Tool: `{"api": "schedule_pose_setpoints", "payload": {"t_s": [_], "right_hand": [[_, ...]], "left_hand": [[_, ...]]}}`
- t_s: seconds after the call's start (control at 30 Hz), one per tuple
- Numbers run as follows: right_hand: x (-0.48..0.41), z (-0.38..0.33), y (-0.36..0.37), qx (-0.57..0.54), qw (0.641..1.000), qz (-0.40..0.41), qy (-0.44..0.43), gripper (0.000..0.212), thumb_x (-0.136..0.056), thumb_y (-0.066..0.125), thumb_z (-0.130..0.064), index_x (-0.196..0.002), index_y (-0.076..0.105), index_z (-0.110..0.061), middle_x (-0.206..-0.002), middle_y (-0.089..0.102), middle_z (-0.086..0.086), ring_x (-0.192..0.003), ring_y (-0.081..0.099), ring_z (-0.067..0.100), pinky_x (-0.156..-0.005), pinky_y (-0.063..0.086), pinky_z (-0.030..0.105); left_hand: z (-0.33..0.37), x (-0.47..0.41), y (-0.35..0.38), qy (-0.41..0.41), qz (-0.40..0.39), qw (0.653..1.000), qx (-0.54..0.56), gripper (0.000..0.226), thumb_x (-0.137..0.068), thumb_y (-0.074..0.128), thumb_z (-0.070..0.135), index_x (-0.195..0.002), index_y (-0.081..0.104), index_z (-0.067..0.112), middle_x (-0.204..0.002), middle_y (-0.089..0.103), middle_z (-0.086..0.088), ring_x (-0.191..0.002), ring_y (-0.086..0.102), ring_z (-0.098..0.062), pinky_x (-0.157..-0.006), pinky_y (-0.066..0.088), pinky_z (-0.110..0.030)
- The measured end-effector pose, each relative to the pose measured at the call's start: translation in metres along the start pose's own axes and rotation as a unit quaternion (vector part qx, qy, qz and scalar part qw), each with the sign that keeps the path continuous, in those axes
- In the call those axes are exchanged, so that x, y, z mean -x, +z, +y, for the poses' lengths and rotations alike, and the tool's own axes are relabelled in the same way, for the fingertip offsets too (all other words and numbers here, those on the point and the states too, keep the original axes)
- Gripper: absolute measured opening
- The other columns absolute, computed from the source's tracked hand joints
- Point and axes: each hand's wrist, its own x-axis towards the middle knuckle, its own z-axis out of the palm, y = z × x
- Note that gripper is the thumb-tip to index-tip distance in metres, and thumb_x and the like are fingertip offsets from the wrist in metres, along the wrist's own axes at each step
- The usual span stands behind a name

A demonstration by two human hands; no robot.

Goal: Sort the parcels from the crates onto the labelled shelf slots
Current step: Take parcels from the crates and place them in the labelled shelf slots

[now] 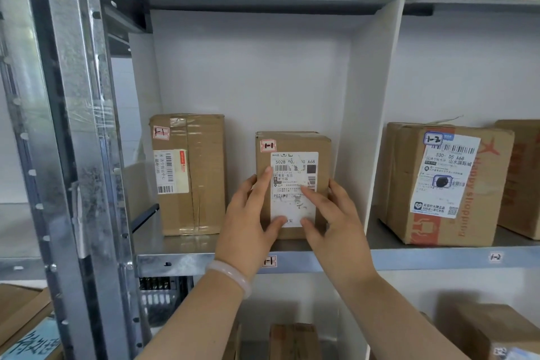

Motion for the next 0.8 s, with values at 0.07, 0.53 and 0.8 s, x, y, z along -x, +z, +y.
{"api": "schedule_pose_setpoints", "payload": {"t_s": [0.07, 0.53, 0.8], "right_hand": [[-0.003, 0.002, 0.003, 0.012, 1.000, -0.014, 0.000, 0.061, -0.084, 0.070, -0.008, -0.131, 0.053, -0.043, -0.145, 0.029, -0.020, -0.126, 0.029, -0.014, -0.094, 0.030, -0.003], [-0.011, 0.001, 0.011, -0.003, 0.999, -0.042, 0.010, 0.058, -0.086, 0.062, 0.000, -0.136, 0.054, -0.030, -0.156, 0.024, -0.002, -0.139, 0.030, 0.010, -0.110, 0.036, 0.027], [0.029, -0.012, -0.021, 0.061, 0.995, 0.011, -0.075, 0.069, -0.086, 0.068, -0.022, -0.143, 0.036, -0.044, -0.156, 0.025, -0.012, -0.138, 0.027, -0.001, -0.100, 0.027, 0.004]], "left_hand": [[-0.002, -0.003, 0.002, -0.006, -0.007, 1.000, -0.002, 0.099, -0.082, 0.078, 0.015, -0.152, 0.015, 0.046, -0.144, 0.041, 0.003, -0.121, 0.031, 0.004, -0.105, 0.041, -0.028], [-0.006, -0.008, 0.010, -0.041, -0.036, 0.998, -0.016, 0.099, -0.090, 0.067, 0.014, -0.147, -0.004, 0.053, -0.159, 0.024, 0.000, -0.140, 0.031, -0.017, -0.110, 0.024, -0.023], [0.009, 0.004, -0.002, -0.015, 0.038, 0.999, -0.029, 0.093, -0.086, 0.073, 0.029, -0.155, 0.011, 0.040, -0.164, 0.013, -0.010, -0.148, 0.015, -0.030, -0.115, 0.021, -0.042]]}}
